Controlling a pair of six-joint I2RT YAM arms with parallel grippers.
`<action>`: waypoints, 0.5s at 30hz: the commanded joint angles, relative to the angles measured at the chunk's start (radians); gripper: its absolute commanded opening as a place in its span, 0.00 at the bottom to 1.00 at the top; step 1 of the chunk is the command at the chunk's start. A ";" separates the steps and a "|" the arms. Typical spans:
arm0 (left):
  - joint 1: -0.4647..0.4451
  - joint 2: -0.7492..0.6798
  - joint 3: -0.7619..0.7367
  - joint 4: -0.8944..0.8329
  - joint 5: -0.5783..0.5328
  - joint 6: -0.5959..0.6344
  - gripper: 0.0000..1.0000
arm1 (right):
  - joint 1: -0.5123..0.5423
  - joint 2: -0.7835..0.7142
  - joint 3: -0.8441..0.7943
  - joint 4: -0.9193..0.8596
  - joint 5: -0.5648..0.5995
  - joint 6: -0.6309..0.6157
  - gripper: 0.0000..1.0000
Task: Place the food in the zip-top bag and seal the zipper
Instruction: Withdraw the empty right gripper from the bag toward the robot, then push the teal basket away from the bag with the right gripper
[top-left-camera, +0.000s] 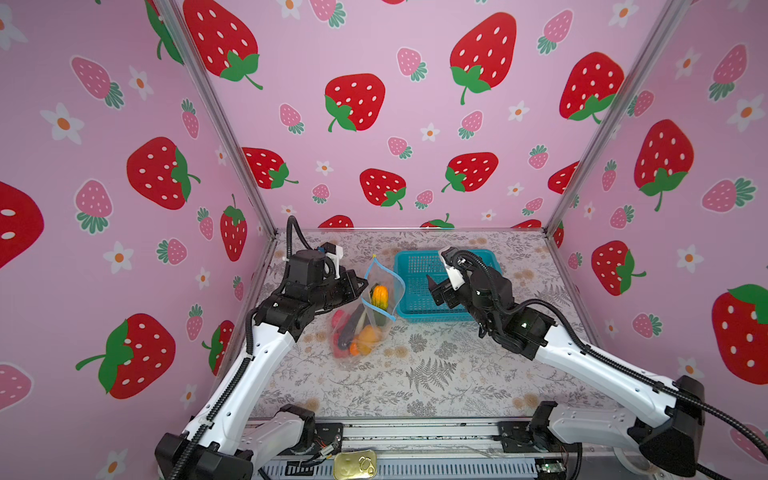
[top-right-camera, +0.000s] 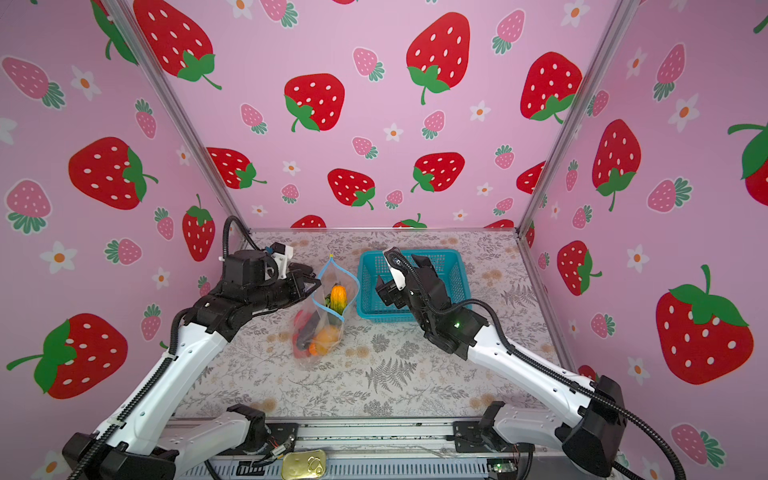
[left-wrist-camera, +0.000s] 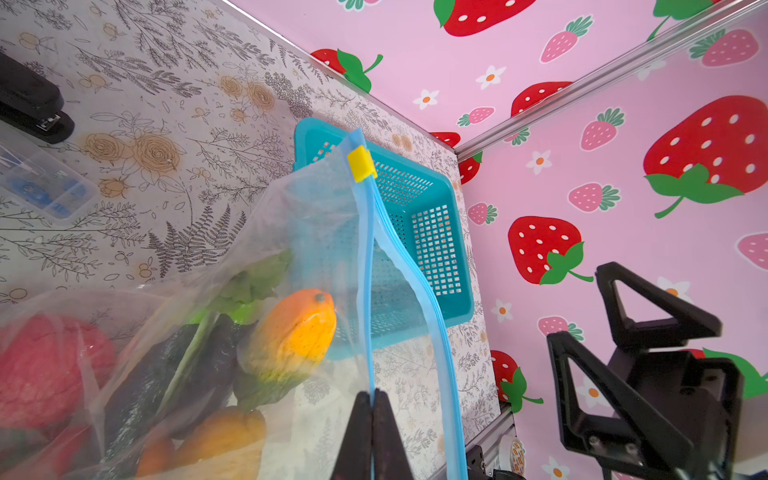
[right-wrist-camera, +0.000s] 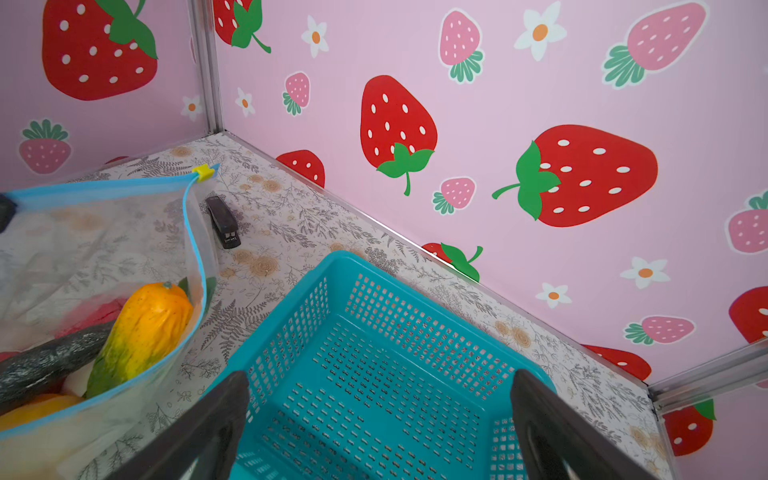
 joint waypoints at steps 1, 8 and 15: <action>0.005 -0.002 0.044 -0.016 -0.002 -0.002 0.00 | 0.002 -0.031 -0.085 -0.100 -0.027 0.136 0.96; 0.005 -0.006 0.051 -0.030 -0.007 0.006 0.00 | 0.002 -0.097 -0.321 -0.109 -0.093 0.343 0.87; 0.003 -0.006 0.032 -0.017 0.005 -0.010 0.00 | 0.002 -0.097 -0.461 -0.069 -0.149 0.470 0.84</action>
